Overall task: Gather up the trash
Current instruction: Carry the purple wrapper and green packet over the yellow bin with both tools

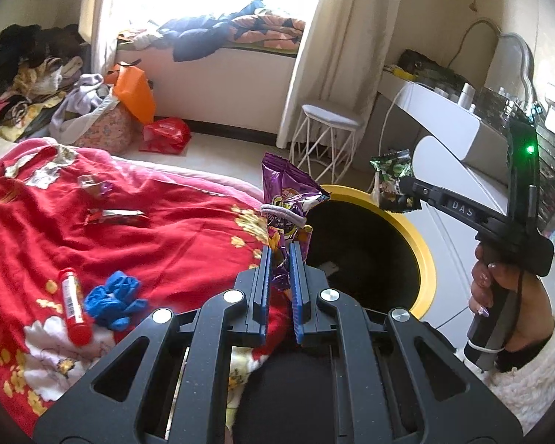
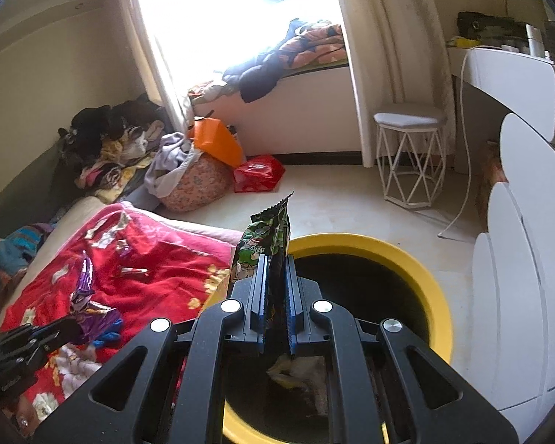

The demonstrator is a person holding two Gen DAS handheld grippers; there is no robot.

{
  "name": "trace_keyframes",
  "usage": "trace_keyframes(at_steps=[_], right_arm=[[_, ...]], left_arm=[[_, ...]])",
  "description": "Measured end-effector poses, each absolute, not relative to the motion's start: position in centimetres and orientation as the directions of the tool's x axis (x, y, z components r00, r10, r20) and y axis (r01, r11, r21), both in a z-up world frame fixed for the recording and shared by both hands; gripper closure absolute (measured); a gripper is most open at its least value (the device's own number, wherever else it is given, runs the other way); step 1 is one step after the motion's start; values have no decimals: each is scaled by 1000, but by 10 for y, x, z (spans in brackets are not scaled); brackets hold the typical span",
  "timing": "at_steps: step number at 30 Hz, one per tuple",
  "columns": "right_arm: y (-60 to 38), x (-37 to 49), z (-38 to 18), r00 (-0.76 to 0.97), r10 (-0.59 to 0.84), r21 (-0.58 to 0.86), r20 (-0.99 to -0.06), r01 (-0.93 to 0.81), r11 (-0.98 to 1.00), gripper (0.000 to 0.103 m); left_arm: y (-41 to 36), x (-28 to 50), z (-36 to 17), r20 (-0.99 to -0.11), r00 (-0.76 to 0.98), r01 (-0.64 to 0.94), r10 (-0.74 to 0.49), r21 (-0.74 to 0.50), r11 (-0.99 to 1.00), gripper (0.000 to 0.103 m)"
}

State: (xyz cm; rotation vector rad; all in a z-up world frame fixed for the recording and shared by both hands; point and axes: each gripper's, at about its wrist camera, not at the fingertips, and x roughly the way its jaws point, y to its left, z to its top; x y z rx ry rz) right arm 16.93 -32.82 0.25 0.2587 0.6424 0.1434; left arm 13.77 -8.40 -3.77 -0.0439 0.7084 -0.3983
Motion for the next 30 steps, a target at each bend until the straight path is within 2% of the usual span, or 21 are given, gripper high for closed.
trace_keyframes(at_steps=[30], right_arm=[[-383,172,-25,782,93,252,-617,84,964,94]], left_arm=[[-161,149,-70,-683,591,467,-430,-145,872,97]])
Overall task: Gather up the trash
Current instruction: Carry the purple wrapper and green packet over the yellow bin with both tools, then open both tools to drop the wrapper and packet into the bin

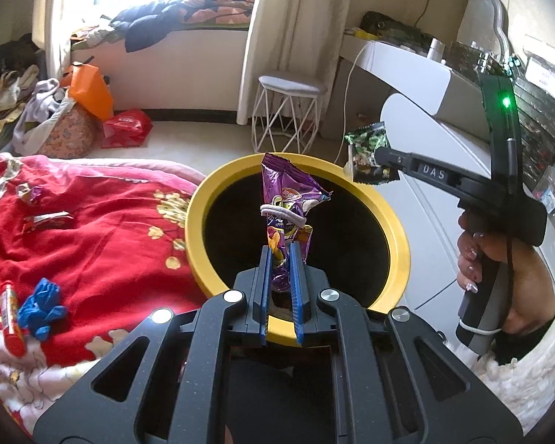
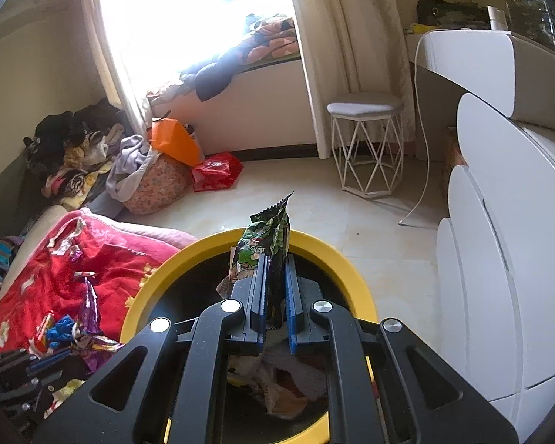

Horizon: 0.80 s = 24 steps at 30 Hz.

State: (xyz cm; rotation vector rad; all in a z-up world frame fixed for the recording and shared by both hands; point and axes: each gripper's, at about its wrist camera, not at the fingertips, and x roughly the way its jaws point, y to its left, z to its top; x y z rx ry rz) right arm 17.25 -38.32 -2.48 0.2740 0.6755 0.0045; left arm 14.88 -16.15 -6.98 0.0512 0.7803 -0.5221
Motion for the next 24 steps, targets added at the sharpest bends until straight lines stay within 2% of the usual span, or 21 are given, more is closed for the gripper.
trace_keyframes(at_steps=[11,24], right_arm=[[-394,175,-36,760,93,249,-643,93,964,94],[-392,185,-63,683,140,260,-717,76,963,94]], left_arm=[[-178,160,-86,-711,555,481,-433,-150,864,97],[-187,183,-111,-743,522,462,-419,-166,871,96]])
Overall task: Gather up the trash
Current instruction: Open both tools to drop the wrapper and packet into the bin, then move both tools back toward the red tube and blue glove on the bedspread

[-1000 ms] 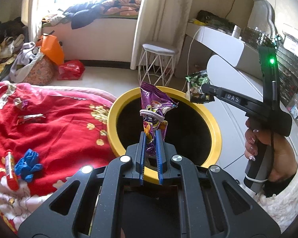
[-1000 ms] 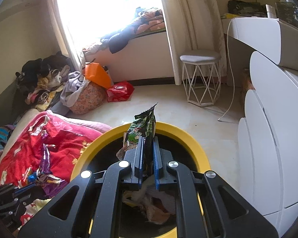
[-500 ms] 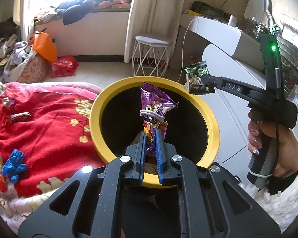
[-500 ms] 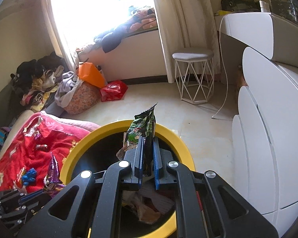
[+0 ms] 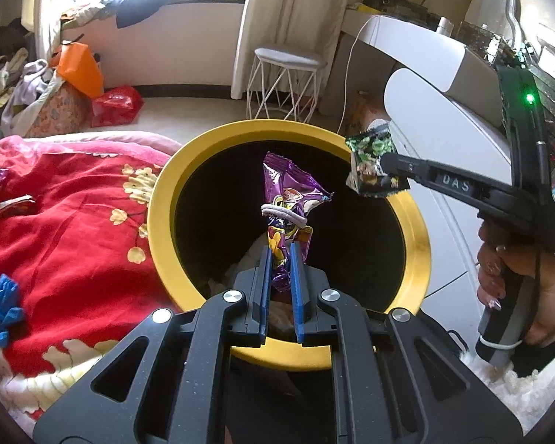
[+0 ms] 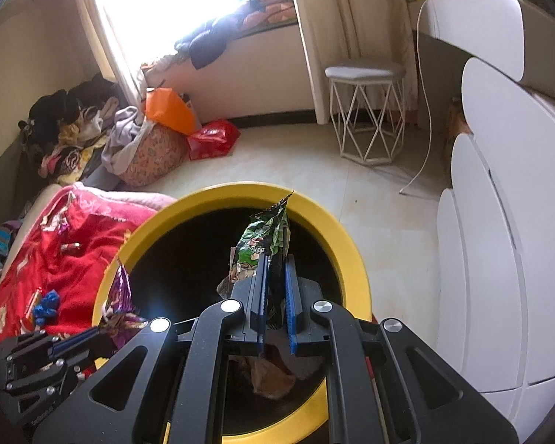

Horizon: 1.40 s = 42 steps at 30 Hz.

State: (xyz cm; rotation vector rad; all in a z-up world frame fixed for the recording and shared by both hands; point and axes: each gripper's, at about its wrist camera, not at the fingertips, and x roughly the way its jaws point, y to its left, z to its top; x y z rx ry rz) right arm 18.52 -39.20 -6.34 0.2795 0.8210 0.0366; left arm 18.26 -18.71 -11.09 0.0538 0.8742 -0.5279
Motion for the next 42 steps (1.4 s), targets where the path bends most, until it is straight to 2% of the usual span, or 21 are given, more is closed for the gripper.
trace_keyframes(at_steps=[5,7,9,11,14,16,17,18,20,29,42], right_arm=[[-393,187,-69,673,156,278,-723,76,958,90],[-394,187,-69,671,162,286,-724,77,955,87],[-394,186,-68,673,160,285,-722,78,955,83],[-394,185,-66,679,157,284,-717,79,956,75],[-393,183,-60,692,151,280,-706,76,957,67],[-393,182,-58,698,150,278,-701,73,958,63],[-393,182,-56,701,149,277,-698,72,958,60],[-392,181,-55,705,148,276,-694,70,959,59],[-390,179,-50,714,147,272,-684,63,960,55],[-383,170,-27,758,131,261,-639,54,964,38],[-350,157,1,788,174,246,-591,-30,969,33]], left_arm=[[-186,186,-115,-745,519,453,-418,-175,874,96],[-184,186,-114,-744,524,448,-415,-174,877,87],[-183,185,-113,-742,530,441,-410,-172,881,72],[-179,184,-110,-738,537,434,-409,-175,884,66],[-174,180,-105,-727,558,419,-400,-169,892,49],[-170,178,-101,-719,571,409,-397,-170,896,37],[-168,177,-99,-715,577,402,-394,-171,900,25],[-166,176,-97,-712,582,397,-393,-172,902,18],[-161,173,-93,-702,597,388,-389,-172,906,11],[-141,161,-64,-647,684,341,-337,-125,932,11],[-101,143,-32,-582,767,258,-272,-108,960,11]])
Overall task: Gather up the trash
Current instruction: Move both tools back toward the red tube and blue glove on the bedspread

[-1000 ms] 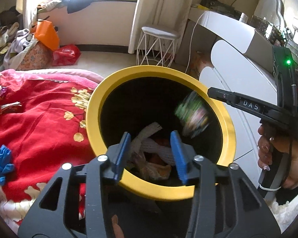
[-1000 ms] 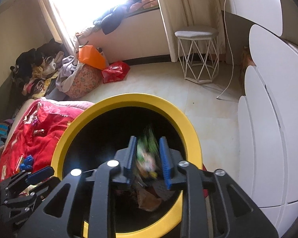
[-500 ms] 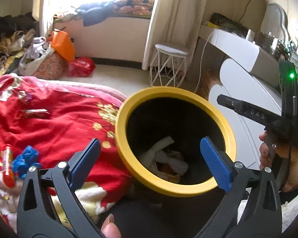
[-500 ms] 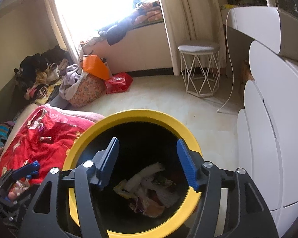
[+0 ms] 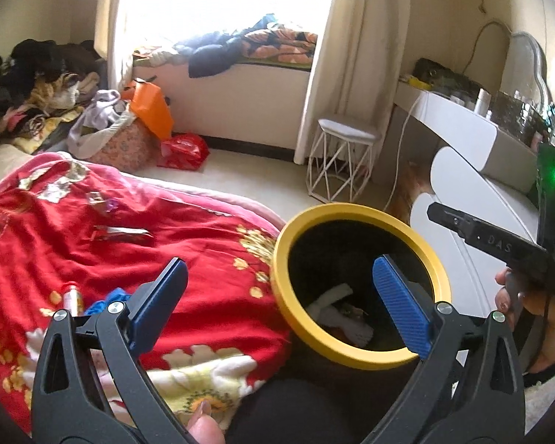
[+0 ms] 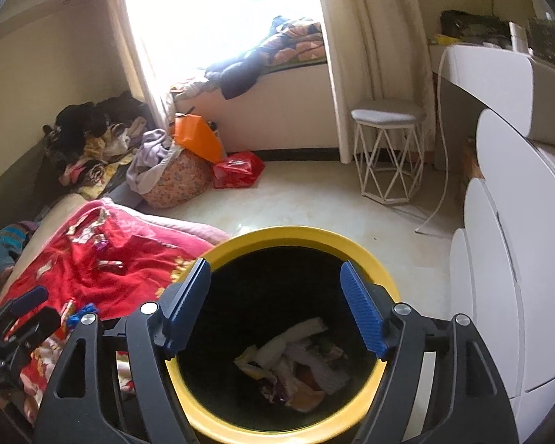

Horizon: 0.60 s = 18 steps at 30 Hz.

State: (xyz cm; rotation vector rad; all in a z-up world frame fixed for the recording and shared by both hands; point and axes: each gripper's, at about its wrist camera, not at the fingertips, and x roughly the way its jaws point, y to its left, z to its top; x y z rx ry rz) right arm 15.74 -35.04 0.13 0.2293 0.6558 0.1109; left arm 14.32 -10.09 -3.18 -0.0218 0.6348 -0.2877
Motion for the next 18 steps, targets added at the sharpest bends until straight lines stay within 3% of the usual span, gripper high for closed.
trace_keyframes(at_steps=[18], right_arm=[[-262,144,28,784,312,197,-537,-243,950,31]], left_arm=[[-38,129,-12,-526,832,129,-177,-127,984,11]])
